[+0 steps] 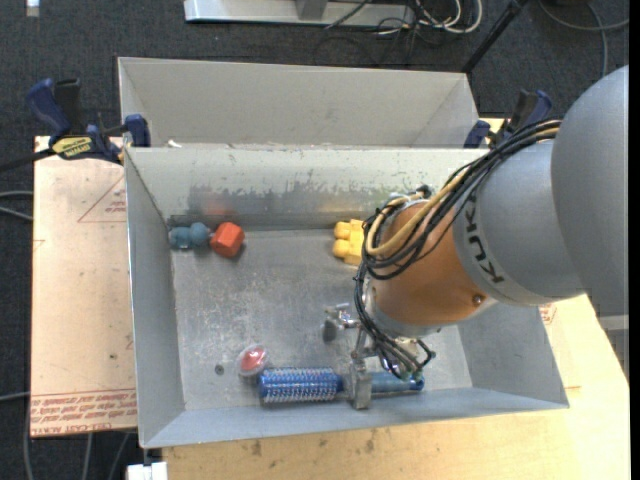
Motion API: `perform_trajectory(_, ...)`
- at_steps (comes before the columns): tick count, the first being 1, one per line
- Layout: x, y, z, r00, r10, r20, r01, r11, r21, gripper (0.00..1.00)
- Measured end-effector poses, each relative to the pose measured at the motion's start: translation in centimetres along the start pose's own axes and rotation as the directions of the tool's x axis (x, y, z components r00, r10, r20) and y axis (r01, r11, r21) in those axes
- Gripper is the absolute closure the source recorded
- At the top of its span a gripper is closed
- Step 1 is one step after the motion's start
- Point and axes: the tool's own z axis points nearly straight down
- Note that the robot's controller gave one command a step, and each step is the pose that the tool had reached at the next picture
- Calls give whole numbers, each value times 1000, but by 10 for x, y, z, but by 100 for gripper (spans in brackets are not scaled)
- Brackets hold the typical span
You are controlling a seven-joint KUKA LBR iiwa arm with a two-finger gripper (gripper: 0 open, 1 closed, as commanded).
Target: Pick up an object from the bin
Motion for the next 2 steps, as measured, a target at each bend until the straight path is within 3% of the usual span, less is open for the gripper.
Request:
perform_trajectory(1,3,0,1,1000,-2,-11,2,1000,0,100)
perform_trajectory(2,-48,-27,2,985,-173,-10,173,985,-3,100)
